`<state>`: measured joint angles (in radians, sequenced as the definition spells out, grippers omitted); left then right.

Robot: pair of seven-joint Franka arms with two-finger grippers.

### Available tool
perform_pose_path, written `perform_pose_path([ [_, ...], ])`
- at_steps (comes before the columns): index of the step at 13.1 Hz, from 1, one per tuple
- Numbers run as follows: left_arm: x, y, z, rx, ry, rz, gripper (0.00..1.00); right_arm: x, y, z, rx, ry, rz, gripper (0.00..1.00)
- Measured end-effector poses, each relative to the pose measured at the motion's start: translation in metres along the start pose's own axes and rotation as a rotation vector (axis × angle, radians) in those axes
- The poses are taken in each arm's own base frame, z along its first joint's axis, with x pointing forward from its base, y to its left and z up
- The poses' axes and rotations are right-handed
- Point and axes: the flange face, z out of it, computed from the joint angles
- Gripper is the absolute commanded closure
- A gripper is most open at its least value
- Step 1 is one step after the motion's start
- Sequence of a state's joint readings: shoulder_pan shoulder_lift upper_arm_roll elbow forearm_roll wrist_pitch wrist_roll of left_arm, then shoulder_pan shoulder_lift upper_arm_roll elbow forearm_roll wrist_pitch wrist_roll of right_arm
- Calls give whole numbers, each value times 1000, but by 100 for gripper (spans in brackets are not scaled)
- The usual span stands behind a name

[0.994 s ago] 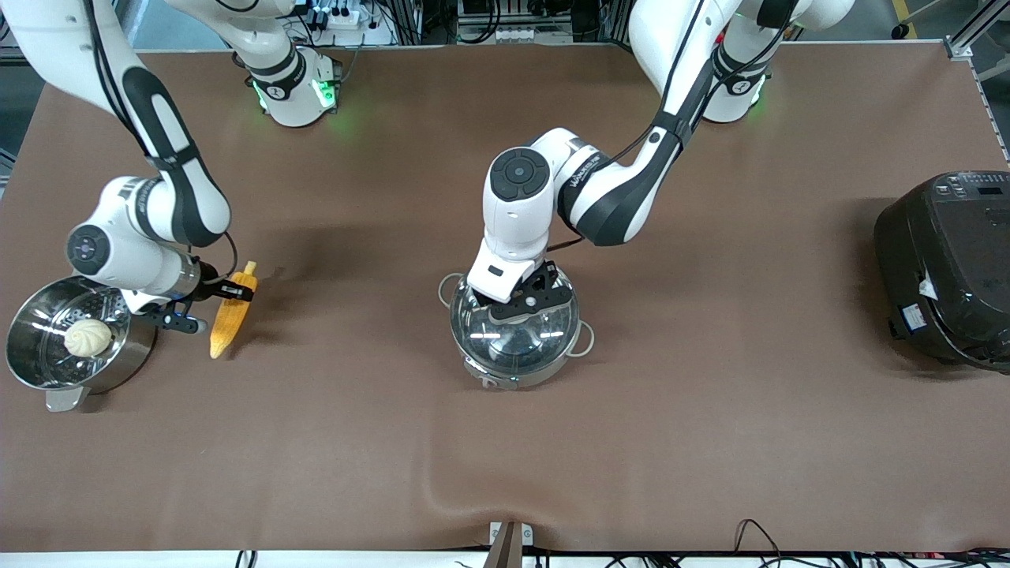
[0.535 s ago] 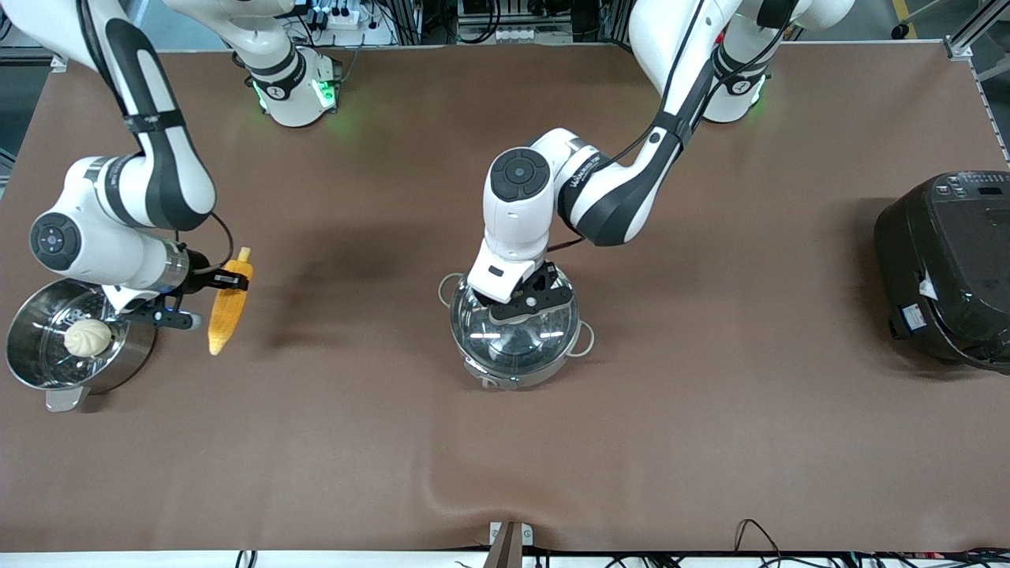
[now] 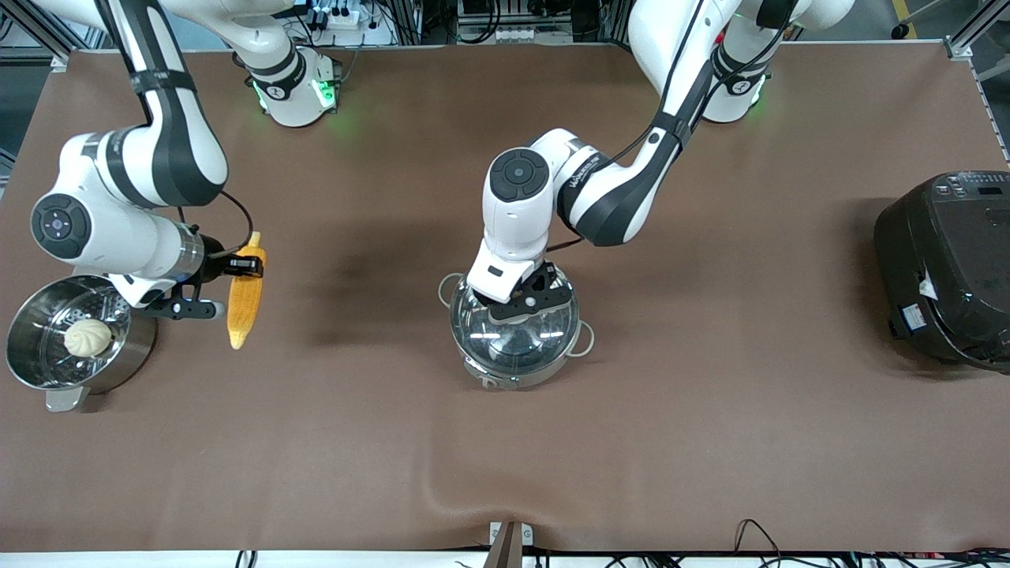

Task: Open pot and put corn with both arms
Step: 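Grasp the yellow corn cob with the right gripper, then lift the lid with the left gripper while the right gripper carries the corn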

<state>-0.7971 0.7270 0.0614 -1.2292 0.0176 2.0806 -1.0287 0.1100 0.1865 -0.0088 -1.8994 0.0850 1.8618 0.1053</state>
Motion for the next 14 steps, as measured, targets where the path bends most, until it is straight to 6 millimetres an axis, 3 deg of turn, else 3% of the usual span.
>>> perform_pose_path([
  [2,1,0,-1,-1,1,-1,100,-3,-23,-12,-7,-1,-21,83],
  [4,4,0,-10,-10,9,-5,100,-3,-32,-15,-9,6,-30,83],
  [7,15,-8,-64,-23,21,-23,100,-4,-42,-21,-9,19,-44,83],
  [9,31,-30,-113,-15,19,-29,100,-5,-60,-31,-5,41,-50,83],
  [12,72,-87,-184,-2,21,20,100,-20,-139,-60,25,109,-22,83],
  [14,101,-140,-207,56,-26,67,100,-39,-210,-77,101,141,25,82],
])
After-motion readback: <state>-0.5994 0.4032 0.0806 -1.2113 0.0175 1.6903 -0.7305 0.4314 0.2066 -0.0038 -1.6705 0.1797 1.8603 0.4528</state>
